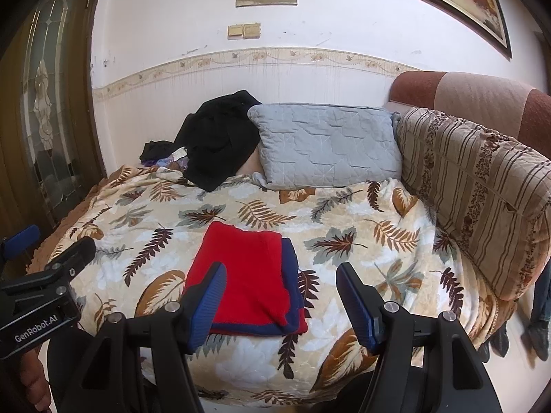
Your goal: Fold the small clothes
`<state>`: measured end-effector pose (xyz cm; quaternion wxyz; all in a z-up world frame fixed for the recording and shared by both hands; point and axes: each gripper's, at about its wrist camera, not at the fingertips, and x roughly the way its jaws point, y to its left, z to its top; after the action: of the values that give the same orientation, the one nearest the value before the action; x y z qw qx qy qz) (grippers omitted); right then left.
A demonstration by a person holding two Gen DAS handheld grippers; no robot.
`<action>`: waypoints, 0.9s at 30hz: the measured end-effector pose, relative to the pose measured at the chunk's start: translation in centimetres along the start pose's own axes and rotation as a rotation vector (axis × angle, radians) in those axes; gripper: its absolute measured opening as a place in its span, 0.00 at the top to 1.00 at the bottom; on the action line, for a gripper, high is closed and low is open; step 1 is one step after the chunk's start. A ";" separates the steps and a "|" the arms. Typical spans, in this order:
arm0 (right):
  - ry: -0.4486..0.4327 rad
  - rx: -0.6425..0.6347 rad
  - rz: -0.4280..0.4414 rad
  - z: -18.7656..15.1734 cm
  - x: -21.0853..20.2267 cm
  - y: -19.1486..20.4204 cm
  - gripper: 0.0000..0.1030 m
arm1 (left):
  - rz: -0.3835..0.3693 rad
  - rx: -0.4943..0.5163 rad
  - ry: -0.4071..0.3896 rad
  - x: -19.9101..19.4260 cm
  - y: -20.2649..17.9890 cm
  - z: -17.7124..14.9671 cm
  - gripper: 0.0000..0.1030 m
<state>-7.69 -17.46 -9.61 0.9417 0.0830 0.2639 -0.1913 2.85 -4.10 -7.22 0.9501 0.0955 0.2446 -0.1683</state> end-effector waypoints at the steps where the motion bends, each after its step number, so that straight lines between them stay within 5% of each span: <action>1: 0.000 -0.001 -0.001 0.0 0.0 0.1 0.32 | 0.000 -0.002 0.003 0.1 0.0 0.0 0.04; 27: 0.008 -0.007 -0.006 -0.3 1.0 0.3 0.32 | -0.004 -0.002 0.023 1.2 0.2 -0.6 0.04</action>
<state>-6.91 -17.42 -10.37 0.9404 0.0794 0.2685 -0.1928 3.67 -4.14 -8.31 0.9469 0.0959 0.2561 -0.1689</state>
